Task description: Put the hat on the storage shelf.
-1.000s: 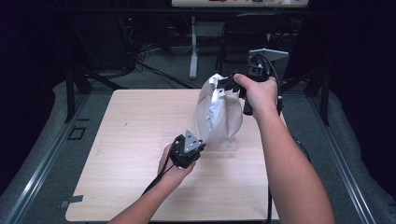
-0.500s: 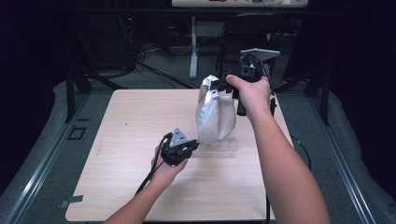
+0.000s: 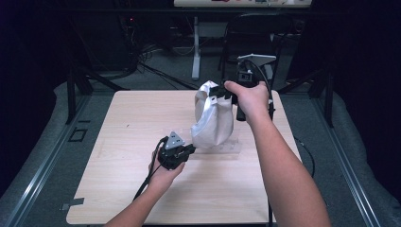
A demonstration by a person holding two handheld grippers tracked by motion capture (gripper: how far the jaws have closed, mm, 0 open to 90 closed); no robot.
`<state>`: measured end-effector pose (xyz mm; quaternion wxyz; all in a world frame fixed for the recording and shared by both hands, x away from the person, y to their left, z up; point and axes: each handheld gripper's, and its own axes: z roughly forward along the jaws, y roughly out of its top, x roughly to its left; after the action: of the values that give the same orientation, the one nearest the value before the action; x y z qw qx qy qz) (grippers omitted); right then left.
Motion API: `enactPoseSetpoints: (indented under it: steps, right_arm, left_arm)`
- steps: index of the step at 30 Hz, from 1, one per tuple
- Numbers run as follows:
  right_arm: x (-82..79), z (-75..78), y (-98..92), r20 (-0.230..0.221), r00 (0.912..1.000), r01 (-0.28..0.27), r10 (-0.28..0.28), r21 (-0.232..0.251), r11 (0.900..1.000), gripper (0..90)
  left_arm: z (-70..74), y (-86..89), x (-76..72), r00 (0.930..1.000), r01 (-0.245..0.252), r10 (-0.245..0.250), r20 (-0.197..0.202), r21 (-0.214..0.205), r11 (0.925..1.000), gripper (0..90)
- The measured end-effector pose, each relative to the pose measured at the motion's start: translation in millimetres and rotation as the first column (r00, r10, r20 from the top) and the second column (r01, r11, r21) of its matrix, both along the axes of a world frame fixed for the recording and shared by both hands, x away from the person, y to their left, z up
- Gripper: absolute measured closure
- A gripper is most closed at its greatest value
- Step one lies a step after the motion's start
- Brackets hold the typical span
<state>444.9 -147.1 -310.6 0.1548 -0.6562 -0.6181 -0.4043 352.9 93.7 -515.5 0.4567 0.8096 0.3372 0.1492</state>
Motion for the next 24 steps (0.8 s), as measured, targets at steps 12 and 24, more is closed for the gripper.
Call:
enactPoseSetpoints:
  steps: [12, 24]
  right_arm:
    - [1.7, -14.8, 15.5, -0.021, 0.9988, -0.044, 0.043, -0.021, 0.9988, 81.7]
    - [3.4, -23.9, 23.4, -0.034, 0.9975, -0.063, 0.062, -0.039, 0.9972, 81.8]
  left_arm:
    - [-13.4, 5.6, -0.7, 0.9988, -0.028, 0.028, -0.04, -0.011, 0.9995, 86.2]
    - [-18.1, 5.3, 0.2, 0.9958, -0.027, 0.027, -0.088, 0.003, 0.9996, 86.6]
